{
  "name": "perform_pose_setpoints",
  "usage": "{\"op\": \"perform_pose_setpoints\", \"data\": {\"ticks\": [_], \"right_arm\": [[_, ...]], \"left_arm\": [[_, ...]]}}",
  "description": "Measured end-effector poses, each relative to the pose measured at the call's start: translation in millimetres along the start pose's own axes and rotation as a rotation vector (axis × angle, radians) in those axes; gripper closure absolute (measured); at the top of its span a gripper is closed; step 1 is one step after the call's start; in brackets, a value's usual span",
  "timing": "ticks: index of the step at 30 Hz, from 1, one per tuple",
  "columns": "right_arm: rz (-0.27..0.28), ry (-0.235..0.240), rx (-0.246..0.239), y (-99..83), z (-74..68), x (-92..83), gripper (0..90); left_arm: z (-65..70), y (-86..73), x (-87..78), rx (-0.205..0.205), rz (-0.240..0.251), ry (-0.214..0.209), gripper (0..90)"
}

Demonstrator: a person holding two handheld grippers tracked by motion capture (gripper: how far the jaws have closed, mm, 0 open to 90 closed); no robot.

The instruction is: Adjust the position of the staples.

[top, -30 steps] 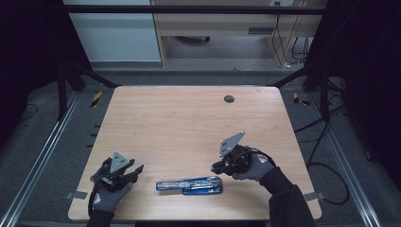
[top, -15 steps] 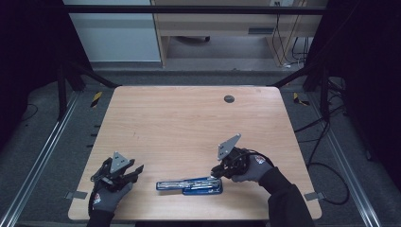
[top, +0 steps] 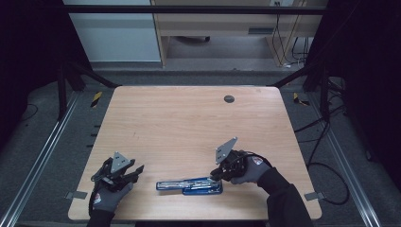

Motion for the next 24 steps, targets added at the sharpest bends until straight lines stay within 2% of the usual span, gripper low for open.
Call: {"op": "perform_pose_setpoints", "data": {"ticks": [11, 24], "right_arm": [[0.009, 0.017, -0.032, -2.7, 1.0, 2.8, 78.8], [-0.009, 0.024, -0.039, -2.6, -0.7, 7.3, 78.8]], "left_arm": [[0.5, -0.4, 1.3, 0.001, -0.007, 0.000, 56.1], [0.6, -0.4, 1.3, 0.002, -0.008, 0.000, 56.1]]}}
Point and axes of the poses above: each handheld gripper's, and its own axes: x roughly forward along the jaws, y roughly out of its top, z roughly to its right, the point moved 3 cm from there along x, roughly forward along the jaws, and after that the axes turned 13 degrees about -y, right-handed, at the moved point
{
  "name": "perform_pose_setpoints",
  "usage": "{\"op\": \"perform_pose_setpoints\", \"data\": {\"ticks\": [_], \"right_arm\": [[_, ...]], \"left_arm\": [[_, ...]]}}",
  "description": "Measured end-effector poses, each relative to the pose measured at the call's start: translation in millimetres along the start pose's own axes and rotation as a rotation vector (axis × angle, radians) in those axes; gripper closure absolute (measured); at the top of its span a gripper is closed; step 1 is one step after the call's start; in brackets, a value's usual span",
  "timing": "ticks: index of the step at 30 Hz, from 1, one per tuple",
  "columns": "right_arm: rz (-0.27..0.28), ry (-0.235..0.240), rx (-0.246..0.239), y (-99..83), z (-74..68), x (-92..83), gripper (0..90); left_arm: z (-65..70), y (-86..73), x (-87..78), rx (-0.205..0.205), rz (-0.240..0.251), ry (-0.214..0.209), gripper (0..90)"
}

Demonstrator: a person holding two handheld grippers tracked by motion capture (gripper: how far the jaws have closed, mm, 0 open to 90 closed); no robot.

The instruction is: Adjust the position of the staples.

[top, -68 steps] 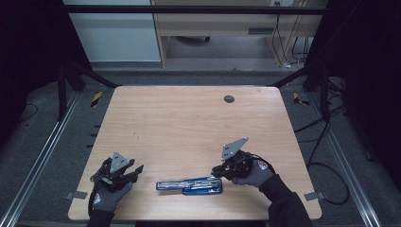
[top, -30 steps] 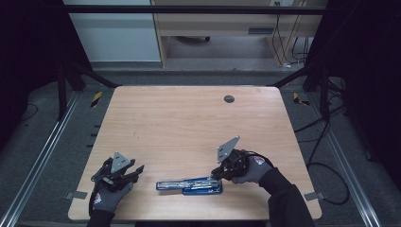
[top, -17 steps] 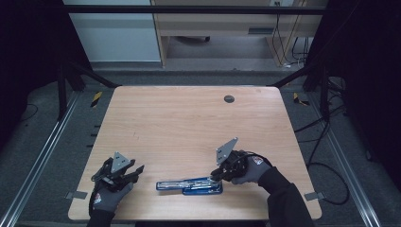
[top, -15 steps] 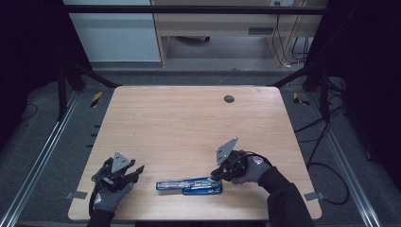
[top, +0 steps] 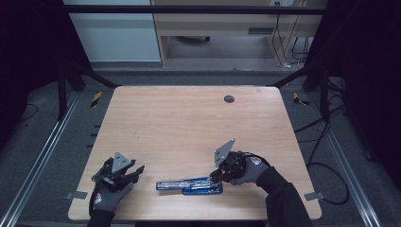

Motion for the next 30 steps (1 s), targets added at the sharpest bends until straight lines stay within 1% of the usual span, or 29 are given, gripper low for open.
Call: {"op": "perform_pose_setpoints", "data": {"ticks": [2, 9, 15, 19, 30], "right_arm": [[-0.002, 0.004, 0.005, -0.1, -0.4, 0.0, 78.8], [-0.012, 0.007, -0.006, -0.8, -1.3, 0.6, 78.8], [-0.005, 0.012, -0.001, -0.8, -0.8, 1.6, 78.9], [-0.009, 0.013, -0.015, -1.1, -0.8, 2.3, 78.9], [-0.018, 0.007, -0.022, -1.1, -1.8, 4.6, 78.8]], "left_arm": [[0.0, 0.0, 0.0, -0.001, 0.002, 0.000, 56.1], [0.0, 0.1, -0.1, 0.000, 0.002, 0.001, 56.1], [-0.2, 0.0, 0.0, -0.001, 0.001, 0.002, 56.1], [-0.1, 0.0, 0.0, 0.000, 0.001, 0.002, 56.1], [-0.1, 0.0, 0.0, 0.000, 0.000, 0.002, 56.1]]}}
Point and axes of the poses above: each handheld gripper's, and its own axes: x roughly forward along the jaws, y roughly out of its top, z roughly to its right, the point moved 3 cm from there along x, roughly forward along the jaws, and after that the axes turned 13 degrees about -y, right-handed, at the moved point
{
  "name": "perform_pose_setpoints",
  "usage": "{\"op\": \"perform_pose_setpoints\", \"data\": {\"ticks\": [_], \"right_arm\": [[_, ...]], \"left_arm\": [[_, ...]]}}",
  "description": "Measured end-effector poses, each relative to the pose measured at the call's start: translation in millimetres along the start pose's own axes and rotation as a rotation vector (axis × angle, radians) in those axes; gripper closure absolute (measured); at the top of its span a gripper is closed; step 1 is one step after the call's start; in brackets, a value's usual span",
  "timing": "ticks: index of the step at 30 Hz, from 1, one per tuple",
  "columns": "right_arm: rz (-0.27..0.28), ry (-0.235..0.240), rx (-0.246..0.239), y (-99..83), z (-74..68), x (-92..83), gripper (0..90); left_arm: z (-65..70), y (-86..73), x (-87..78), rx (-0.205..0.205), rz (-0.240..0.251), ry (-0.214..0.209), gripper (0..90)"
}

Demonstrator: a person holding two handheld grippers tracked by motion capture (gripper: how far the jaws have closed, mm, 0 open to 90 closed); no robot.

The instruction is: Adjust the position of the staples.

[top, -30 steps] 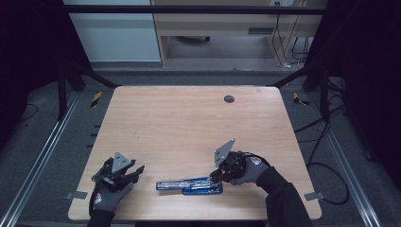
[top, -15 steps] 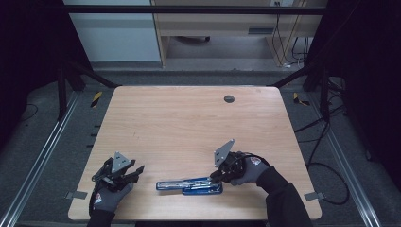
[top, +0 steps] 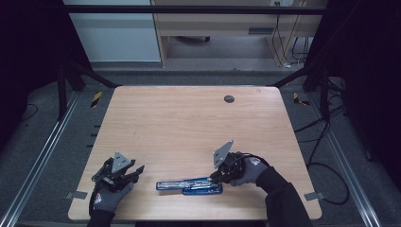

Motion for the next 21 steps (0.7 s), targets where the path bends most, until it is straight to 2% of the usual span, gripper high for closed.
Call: {"op": "perform_pose_setpoints", "data": {"ticks": [7, 12, 21], "right_arm": [[-0.008, 0.000, 0.013, 0.2, -0.1, -0.1, 78.2], [-0.011, -0.012, 0.024, -0.1, -0.3, -0.2, 74.2], [0.020, -0.014, 0.035, -0.7, 0.4, -2.0, 74.7]], "left_arm": [[0.0, 0.0, 0.0, 0.000, -0.001, 0.000, 56.1], [0.2, 0.0, -0.1, 0.001, 0.000, 0.000, 56.1], [0.2, 0.0, 0.5, 0.003, -0.004, -0.003, 56.0]]}}
Point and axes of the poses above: each handheld gripper's, and its own axes: x roughly forward along the jaws, y roughly out of its top, z roughly to its right, the point moved 3 cm from there along x, roughly forward along the jaws, and after that the axes turned 13 degrees about -y, right-handed, at the moved point
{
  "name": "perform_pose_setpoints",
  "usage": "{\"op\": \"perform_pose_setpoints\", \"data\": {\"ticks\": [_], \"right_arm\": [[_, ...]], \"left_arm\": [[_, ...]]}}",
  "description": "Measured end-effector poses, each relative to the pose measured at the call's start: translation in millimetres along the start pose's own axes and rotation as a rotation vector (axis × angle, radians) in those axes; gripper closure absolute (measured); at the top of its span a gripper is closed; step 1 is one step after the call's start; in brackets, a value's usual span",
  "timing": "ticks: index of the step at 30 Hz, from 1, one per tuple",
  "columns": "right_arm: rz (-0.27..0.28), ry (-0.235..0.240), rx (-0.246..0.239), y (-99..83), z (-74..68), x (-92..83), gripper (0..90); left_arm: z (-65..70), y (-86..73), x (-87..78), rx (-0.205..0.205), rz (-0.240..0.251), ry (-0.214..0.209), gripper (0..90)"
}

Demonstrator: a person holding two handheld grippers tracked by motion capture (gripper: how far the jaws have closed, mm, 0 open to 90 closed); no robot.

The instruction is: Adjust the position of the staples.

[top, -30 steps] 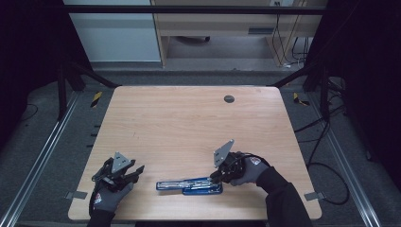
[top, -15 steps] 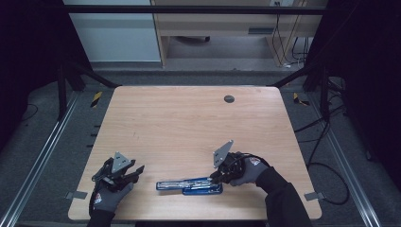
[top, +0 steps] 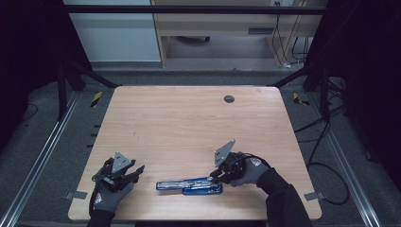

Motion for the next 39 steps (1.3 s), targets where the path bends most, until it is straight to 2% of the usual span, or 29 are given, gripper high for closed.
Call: {"op": "perform_pose_setpoints", "data": {"ticks": [8, 14, 20, 25, 30, 39], "right_arm": [[-0.007, 0.010, -0.001, 1.7, -0.3, 0.7, 78.9], [0.030, 0.019, -0.014, 4.8, 2.4, -3.3, 78.8], [0.005, 0.043, -0.023, 5.0, 1.1, 2.1, 78.8], [0.003, 0.058, -0.024, 4.3, 1.6, 5.1, 78.8], [-0.015, 0.059, -0.026, 2.5, 1.9, 6.0, 78.5], [-0.010, 0.051, -0.017, 2.1, 1.6, 2.1, 78.9]], "left_arm": [[-0.2, 0.0, -0.3, -0.001, 0.001, 0.001, 56.1], [-0.2, 0.0, 0.0, 0.000, 0.000, 0.001, 56.0], [0.0, 0.0, -0.2, -0.001, 0.001, 0.001, 56.1], [-0.5, -0.3, 0.1, -0.003, 0.000, 0.000, 56.1], [-0.2, -0.1, 0.1, -0.001, -0.001, 0.000, 56.1], [0.0, 0.0, 0.3, -0.001, 0.000, -0.001, 56.1]]}}
Point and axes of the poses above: each handheld gripper's, and its own axes: x roughly forward along the jaws, y roughly out of its top, z roughly to its right, the point moved 3 cm from there along x, roughly forward along the jaws, and after that the axes turned 13 degrees about -y, right-handed, at the moved point
